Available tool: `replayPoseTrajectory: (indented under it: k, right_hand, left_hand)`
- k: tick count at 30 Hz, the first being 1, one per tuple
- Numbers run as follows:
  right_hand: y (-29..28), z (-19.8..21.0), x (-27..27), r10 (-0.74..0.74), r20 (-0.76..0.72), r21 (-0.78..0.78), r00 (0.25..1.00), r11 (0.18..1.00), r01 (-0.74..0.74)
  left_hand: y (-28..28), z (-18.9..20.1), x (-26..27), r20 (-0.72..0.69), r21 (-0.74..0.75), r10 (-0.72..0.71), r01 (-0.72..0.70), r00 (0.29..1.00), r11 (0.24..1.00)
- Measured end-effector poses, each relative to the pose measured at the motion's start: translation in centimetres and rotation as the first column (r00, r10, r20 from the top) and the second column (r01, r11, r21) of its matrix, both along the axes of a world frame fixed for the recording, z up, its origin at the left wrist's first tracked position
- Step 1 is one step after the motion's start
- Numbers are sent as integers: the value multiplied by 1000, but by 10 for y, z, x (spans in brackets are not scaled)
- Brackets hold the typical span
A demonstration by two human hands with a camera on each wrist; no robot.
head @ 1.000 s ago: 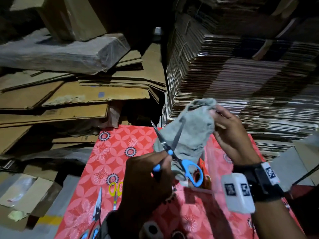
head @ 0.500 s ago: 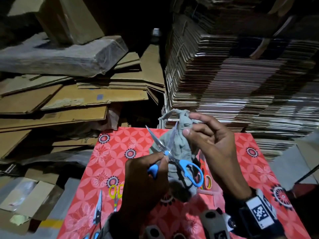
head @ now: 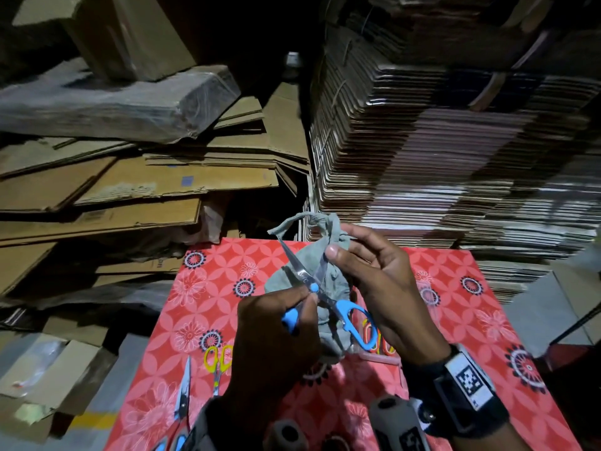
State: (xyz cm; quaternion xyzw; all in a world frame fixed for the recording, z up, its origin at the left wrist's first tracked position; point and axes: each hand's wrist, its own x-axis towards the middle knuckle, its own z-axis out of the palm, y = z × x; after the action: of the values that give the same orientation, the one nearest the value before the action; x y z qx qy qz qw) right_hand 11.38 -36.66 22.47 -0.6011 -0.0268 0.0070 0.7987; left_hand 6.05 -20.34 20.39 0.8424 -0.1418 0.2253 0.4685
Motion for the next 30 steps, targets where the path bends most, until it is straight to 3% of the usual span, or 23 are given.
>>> replayPoseTrajectory:
  k: [4, 7, 13, 22, 30]
  right_hand:
    - [1, 2, 2, 102, -54, 28, 993, 995, -101]
    - [-1, 2, 3, 149, 7, -68, 989, 987, -148]
    - [-4, 2, 4, 98, 153, -214, 983, 975, -63]
    - [-4, -4, 4, -37, 222, -252, 974, 963, 94]
    - [-7, 2, 2, 42, 98, 4, 994, 999, -42]
  left_hand:
    - [-1, -1, 0, -3, 10, 17, -17, 1000, 1000]
    - [-3, -2, -1, -10, 16, 35, -35, 999, 999]
    - [-6, 0, -1, -4, 26, 3, -3, 1000, 1000]
    - [-9, 5, 0, 7, 45, -23, 22, 1000, 999]
    - [-9, 5, -1, 41, 9, -10, 9, 999, 1000]
